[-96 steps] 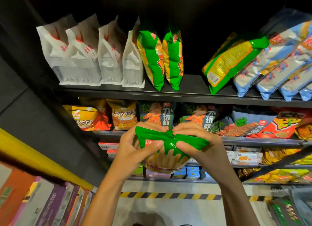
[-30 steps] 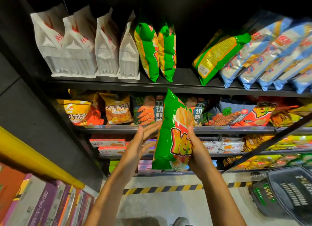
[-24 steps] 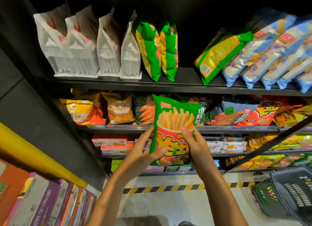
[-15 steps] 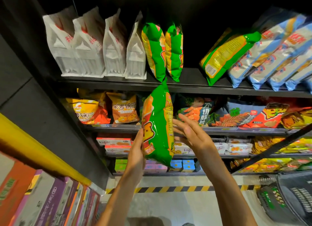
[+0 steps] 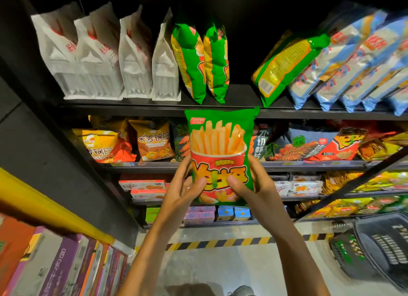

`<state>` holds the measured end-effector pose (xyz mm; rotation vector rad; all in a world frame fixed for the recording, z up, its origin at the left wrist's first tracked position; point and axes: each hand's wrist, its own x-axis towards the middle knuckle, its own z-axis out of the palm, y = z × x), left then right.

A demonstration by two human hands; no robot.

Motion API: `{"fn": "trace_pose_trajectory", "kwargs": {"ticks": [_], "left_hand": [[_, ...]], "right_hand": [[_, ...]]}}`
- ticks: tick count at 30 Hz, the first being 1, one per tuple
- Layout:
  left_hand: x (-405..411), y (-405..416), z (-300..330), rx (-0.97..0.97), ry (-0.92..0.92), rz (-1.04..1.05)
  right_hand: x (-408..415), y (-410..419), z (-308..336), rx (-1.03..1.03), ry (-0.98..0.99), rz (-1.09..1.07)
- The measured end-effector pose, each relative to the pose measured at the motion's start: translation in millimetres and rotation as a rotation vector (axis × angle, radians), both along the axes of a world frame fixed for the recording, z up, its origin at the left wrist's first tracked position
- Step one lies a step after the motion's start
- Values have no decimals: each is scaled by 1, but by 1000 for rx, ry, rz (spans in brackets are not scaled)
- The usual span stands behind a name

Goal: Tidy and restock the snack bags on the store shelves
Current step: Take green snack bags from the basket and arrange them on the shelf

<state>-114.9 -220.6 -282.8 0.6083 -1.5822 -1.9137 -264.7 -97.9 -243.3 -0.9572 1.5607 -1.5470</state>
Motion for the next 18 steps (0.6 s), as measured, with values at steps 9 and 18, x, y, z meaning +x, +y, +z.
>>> {"fn": "trace_pose_trajectory", "kwargs": {"ticks": [9,18], "left_hand": [[1,2,17,-173,-35,-23],[5,-8,11,-153,-103,89]], "right_hand": [[-13,10,-9,45,-84,-26],[-11,20,-5,-71,478,183]]}}
